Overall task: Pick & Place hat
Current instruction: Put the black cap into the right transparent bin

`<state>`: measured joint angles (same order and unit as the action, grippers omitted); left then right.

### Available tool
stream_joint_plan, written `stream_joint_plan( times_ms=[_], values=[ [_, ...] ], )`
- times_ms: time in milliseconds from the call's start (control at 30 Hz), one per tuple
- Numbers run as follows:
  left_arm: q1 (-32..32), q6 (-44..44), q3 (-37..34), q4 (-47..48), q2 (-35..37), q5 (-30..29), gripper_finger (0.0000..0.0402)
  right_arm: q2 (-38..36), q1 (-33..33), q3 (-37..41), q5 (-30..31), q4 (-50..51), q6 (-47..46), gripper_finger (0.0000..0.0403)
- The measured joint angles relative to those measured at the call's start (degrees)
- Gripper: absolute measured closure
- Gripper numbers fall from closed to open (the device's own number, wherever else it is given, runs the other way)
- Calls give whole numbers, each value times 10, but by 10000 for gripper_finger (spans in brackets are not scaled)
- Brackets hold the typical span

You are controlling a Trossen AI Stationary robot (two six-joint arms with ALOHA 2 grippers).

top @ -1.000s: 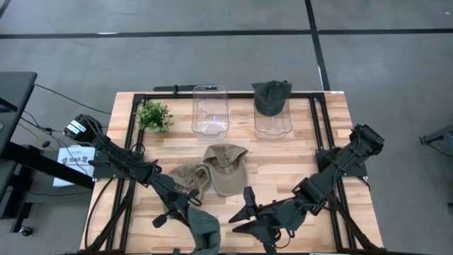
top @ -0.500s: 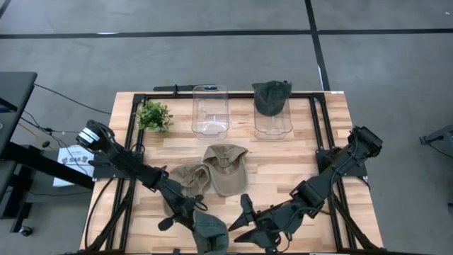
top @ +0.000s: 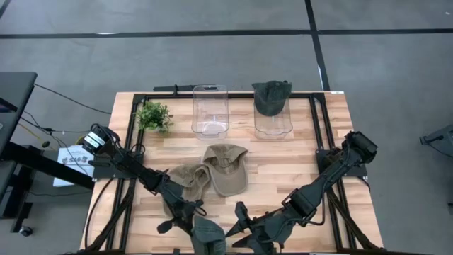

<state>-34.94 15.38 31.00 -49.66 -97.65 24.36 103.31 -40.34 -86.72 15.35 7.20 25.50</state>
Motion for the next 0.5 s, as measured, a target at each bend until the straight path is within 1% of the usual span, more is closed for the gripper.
stream_joint_plan(
  times_ms=[333,500],
  values=[
    [0,-1,0,-4,0,-1,387,12,-1,0,-5,-14,0,231],
    [0,-1,0,-6,0,-1,387,11,4,0,-24,-31,0,230]
  ],
)
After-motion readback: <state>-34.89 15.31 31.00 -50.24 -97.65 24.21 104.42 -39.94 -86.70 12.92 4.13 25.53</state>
